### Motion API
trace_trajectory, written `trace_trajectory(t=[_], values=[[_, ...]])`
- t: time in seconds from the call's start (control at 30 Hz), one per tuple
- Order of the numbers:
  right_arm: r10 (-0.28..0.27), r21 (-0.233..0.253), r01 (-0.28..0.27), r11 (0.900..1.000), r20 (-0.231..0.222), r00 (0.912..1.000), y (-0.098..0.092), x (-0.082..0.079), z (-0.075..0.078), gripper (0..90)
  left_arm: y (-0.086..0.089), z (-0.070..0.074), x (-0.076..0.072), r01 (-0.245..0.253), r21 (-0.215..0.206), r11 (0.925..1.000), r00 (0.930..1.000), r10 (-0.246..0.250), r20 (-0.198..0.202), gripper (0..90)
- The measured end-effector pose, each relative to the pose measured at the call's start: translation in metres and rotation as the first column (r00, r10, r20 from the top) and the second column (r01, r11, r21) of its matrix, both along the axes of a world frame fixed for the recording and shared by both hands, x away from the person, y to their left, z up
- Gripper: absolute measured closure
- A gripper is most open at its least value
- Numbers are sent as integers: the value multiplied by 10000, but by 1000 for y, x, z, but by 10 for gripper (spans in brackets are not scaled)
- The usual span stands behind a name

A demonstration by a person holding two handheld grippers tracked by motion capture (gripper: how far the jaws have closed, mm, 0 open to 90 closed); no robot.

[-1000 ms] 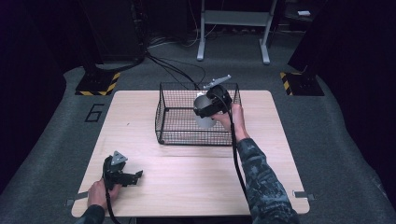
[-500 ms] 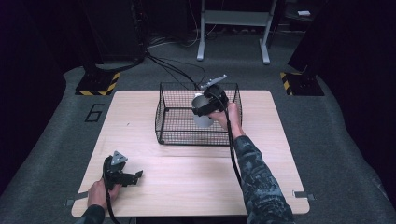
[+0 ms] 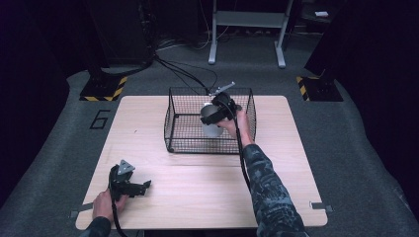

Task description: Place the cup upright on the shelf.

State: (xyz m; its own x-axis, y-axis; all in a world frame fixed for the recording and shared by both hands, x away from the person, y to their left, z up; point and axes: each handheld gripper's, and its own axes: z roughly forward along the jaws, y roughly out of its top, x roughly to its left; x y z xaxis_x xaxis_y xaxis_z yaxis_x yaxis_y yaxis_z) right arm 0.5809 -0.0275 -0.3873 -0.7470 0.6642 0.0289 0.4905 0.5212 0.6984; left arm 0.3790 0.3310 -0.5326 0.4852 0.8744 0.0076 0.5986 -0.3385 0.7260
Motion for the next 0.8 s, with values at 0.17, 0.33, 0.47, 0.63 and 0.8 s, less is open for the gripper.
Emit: trace_trajectory(t=[0.17, 0.33, 0.47, 0.63, 0.8], values=[[33, -58, -34, 10000, -179, 9998, 2, 3, -7, 56, 0, 0, 0, 0, 7, 10000, 10000, 0, 3, 2], [22, -94, -25, 10000, -348, 9994, 4, 7, -15, 56, 0, 0, 0, 1, -6, 10000, 10000, -1, -42, 2], [-74, -119, 68, 9999, -527, 9986, 5, 9, -20, 56, 0, 0, 0, 1, -3, 10000, 10000, -1, -37, 2], [-103, -271, 84, 9996, -689, 9976, 7, 11, -25, 56, 0, 0, 0, -1, 18, 10000, 10000, 1, -2, 2], [-72, -343, 45, 9994, -775, 9970, 8, 13, -29, 56, 1, 1, 0, 106, 96, 9999, 9999, -106, -73, 2]])
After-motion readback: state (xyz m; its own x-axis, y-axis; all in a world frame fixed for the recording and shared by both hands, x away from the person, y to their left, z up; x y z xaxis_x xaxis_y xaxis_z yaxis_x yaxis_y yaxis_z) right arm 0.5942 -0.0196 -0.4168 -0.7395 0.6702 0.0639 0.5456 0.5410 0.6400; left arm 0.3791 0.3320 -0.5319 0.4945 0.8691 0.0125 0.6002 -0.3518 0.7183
